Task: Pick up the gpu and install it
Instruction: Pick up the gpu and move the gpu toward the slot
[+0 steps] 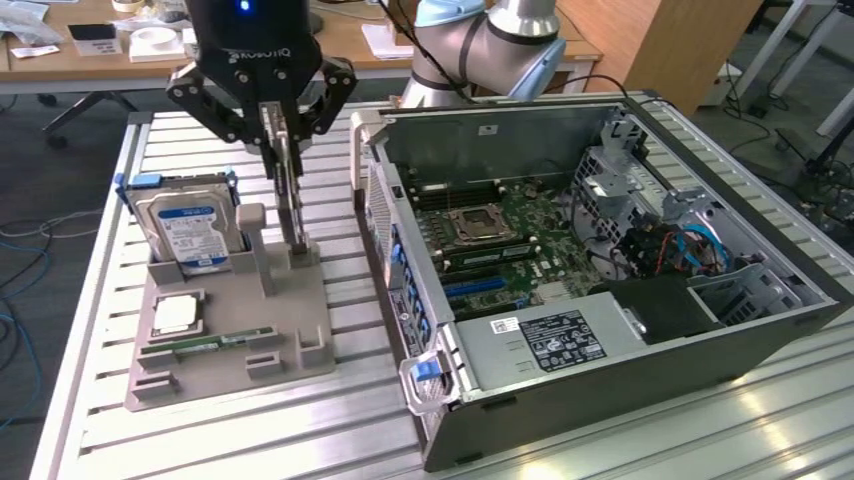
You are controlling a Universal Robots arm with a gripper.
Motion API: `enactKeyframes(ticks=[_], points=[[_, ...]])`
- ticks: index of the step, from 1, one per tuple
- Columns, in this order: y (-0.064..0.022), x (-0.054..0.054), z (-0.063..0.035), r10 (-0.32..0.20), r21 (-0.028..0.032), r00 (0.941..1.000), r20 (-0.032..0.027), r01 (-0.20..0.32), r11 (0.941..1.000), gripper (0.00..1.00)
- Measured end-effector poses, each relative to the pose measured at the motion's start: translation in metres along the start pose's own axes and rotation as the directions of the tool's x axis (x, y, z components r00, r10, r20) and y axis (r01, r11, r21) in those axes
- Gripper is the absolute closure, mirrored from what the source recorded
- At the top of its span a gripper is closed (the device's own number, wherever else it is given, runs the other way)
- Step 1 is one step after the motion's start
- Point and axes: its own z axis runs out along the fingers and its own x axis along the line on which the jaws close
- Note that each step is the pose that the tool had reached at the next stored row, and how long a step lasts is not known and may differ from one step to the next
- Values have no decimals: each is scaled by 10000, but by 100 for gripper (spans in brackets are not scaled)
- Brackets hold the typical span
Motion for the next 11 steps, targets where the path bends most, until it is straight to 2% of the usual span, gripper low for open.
enactKeyframes(ticks=[3, 11], points=[[2, -1, -44, 0, -2, 10000, 2, 0, 10000, 73], [2, -2, -50, 0, 0, 10000, 0, 0, 10000, 73]])
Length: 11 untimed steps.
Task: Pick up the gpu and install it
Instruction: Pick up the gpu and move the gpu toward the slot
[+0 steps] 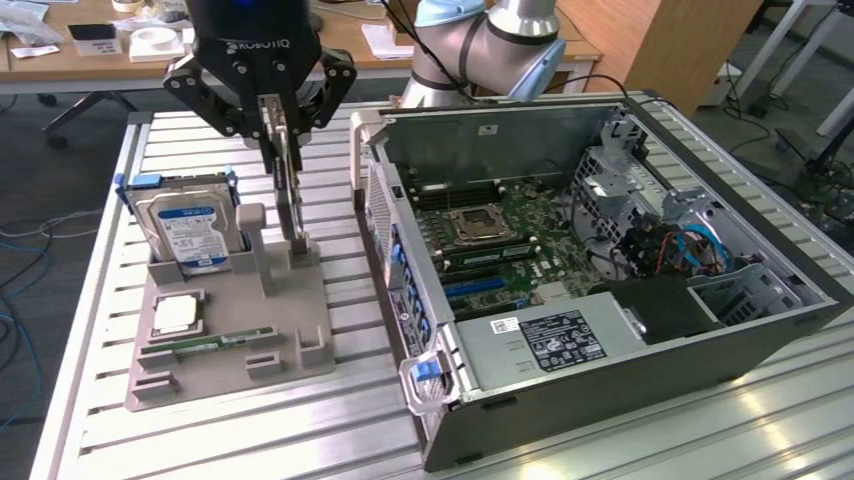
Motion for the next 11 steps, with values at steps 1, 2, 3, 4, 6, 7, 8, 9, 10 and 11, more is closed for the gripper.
enactKeyframes(ticks=[1, 2, 3, 4, 6, 7, 8, 9, 10, 11], points=[[0, 0, 0, 0, 0, 10000, 0, 0, 10000, 73], [0, 0, 0, 0, 0, 10000, 0, 0, 10000, 73], [0, 0, 0, 0, 0, 10000, 0, 0, 10000, 73], [0, 0, 0, 0, 0, 10000, 0, 0, 10000, 73], [0, 0, -3, 0, 0, 10000, 0, 0, 10000, 73], [0, 0, -10, 0, 1, 10000, -1, 0, 10000, 73], [1, -1, -18, 0, 1, 10000, 0, 0, 10000, 73], [2, -1, -30, 0, 1, 10000, -1, 0, 10000, 73], [2, -2, -43, 0, 1, 10000, -1, 0, 10000, 73], [3, -2, -53, 1, 0, 10000, 1, -1, 10000, 73]])
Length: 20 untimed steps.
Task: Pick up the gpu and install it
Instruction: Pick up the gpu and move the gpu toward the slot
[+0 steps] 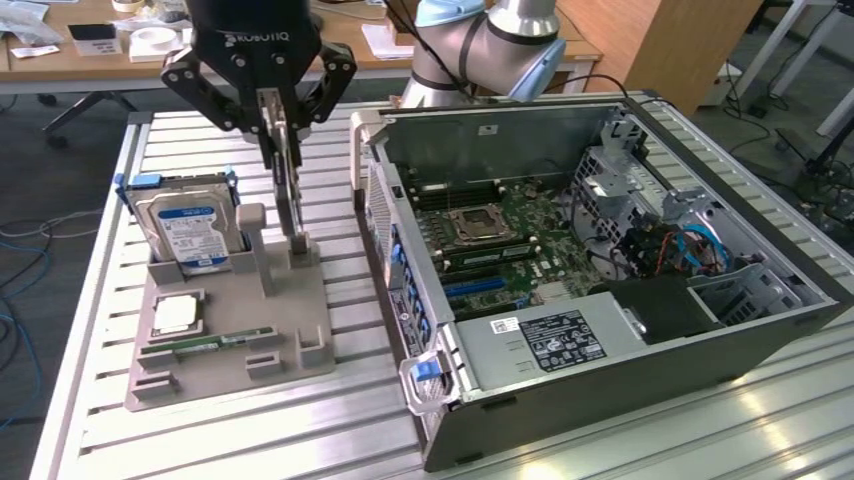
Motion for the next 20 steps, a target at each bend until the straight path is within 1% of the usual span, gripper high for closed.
enactKeyframes(ticks=[4, 13, 14, 20], points=[[1, -1, -27, -1, 0, 10000, -1, 1, 10000, 73], [2, -1, -30, 0, 0, 10000, 0, 0, 10000, 73], [3, -2, -58, 0, 0, 10000, 0, 0, 10000, 73], [3, -2, -58, 0, 0, 10000, -1, 0, 10000, 73]])
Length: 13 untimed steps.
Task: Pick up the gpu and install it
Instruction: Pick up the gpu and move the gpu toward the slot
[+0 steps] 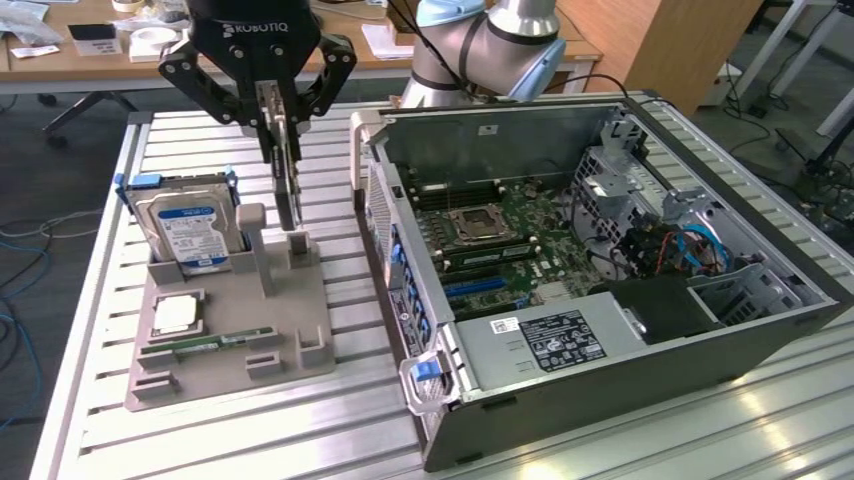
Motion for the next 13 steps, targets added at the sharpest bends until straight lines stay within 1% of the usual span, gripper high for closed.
enactKeyframes(ticks=[5, 8, 13], points=[[0, -4, 0, 0, 1, 10000, -1, 0, 10000, 73], [1, -28, 1, -2, 0, 10000, 1, 2, 10000, 73], [5, -125, 4, 0, 0, 10000, 0, 0, 10000, 73]])
